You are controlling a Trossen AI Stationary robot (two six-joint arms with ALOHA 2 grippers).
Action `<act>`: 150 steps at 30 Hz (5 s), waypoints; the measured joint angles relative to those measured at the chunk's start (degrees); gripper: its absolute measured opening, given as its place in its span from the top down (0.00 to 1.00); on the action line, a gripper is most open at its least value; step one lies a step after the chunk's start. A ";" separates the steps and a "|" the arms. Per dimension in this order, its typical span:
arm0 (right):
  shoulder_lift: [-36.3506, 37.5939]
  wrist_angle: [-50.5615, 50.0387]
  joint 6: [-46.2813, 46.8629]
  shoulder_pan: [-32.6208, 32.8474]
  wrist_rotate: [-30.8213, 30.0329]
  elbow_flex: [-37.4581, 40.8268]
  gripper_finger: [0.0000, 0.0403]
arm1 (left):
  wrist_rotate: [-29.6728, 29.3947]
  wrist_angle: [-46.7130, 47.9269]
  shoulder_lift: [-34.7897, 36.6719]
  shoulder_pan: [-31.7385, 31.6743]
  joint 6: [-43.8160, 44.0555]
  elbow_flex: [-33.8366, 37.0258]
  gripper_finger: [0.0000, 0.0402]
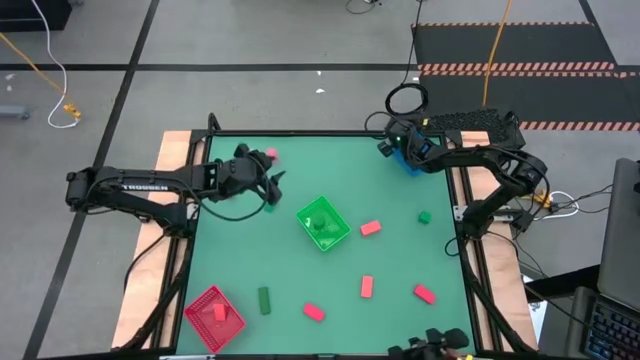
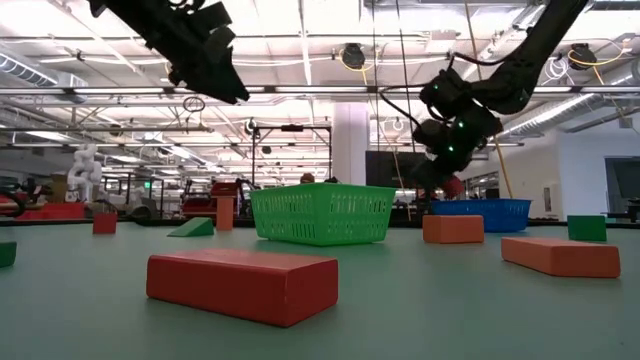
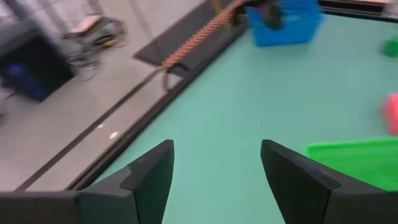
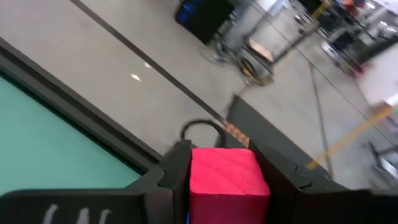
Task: Sort & place blocks by color
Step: Put the light pink block into the blue bin, then put the pink block into the red bin
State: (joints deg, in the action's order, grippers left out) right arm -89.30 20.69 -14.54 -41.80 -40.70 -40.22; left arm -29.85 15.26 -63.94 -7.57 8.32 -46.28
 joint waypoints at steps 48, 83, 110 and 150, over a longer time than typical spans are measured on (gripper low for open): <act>0.04 30.93 -0.31 29.48 7.78 2.87 0.22 | 13.52 -6.61 -18.26 -29.16 11.19 0.07 0.39; 0.04 30.90 -0.18 30.51 7.78 2.87 0.22 | 15.38 6.52 -32.63 -29.09 11.36 -8.55 0.44; 0.04 31.30 0.20 30.60 7.78 2.87 0.22 | 14.85 5.65 -28.63 -27.63 7.44 -8.48 0.69; -0.32 32.54 4.26 37.60 29.00 -4.12 0.22 | 23.60 -13.46 -11.77 -1.95 5.24 -8.46 0.68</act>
State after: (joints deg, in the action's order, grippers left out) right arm -89.62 53.23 -10.28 -4.20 -11.71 -44.33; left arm -6.25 1.80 -75.71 -9.52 13.55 -54.74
